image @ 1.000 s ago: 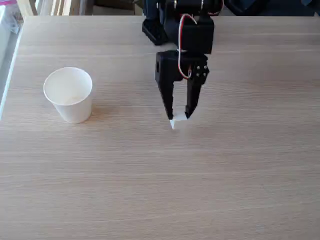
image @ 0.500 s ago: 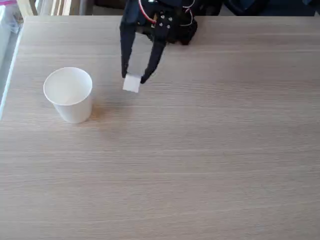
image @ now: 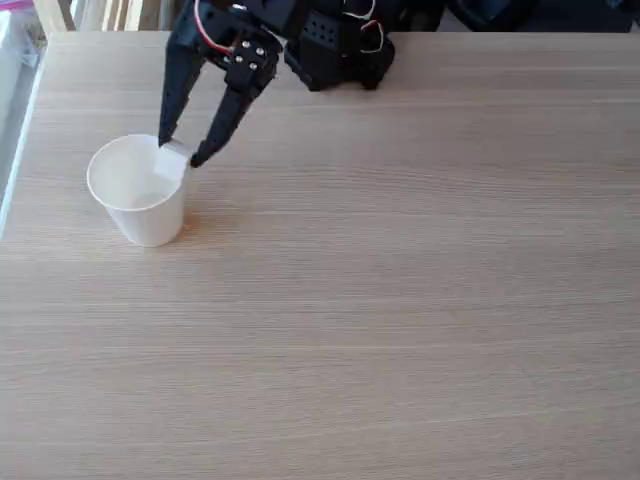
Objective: Grasp a block and put it in the bin.
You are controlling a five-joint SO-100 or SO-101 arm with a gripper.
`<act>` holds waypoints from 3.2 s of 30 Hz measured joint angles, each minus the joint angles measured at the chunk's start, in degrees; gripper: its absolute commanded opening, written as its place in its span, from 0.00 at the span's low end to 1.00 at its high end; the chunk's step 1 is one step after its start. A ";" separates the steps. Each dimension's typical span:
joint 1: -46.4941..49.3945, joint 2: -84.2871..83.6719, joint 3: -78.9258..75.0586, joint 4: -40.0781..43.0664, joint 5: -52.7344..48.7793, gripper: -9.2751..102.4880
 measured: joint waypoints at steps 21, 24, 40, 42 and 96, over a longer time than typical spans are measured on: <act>8.17 -10.99 -4.48 -0.18 -6.94 0.19; 8.09 -11.25 -4.48 -0.18 -7.03 0.24; 6.77 -11.60 -4.48 -1.76 -7.47 0.15; 5.36 -11.51 -4.48 -1.76 -7.38 0.08; -44.82 52.29 38.14 47.81 8.35 0.08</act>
